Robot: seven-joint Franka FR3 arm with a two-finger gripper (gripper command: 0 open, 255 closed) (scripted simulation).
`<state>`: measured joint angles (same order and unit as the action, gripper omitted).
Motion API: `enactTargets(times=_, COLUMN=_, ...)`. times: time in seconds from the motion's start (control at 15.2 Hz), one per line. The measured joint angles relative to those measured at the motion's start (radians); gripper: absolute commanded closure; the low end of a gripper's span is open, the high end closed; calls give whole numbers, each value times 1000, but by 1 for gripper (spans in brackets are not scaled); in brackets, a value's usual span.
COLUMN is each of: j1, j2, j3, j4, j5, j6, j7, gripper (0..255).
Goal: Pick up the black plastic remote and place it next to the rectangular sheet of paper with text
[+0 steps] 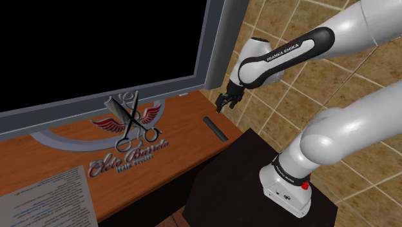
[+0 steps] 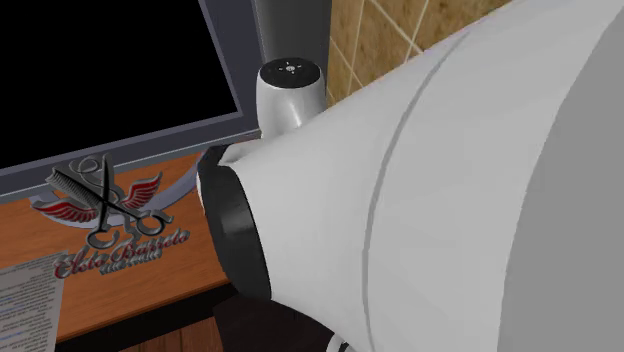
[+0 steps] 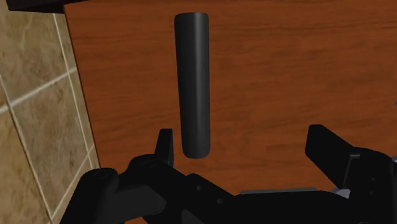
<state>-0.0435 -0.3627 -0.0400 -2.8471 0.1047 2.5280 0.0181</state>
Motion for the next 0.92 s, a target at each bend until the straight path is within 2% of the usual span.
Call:
enactTargets(times=0.26, j1=19, j2=172, j3=-21, j4=-13, j5=51, j6=163, j7=-39, gripper=0)
enactTargets(times=0.46, j1=40, j2=323, j3=-39, j4=7, j5=138, j6=275, j7=-112, gripper=0)
enactTargets(times=0.53, j1=45, j2=378, j3=-37, j4=13, j5=187, j6=316, j7=-152, gripper=0)
enactTargets(times=0.92, j1=27, j2=518, j3=20, j4=42, j5=350, j6=419, j7=-272, gripper=0)
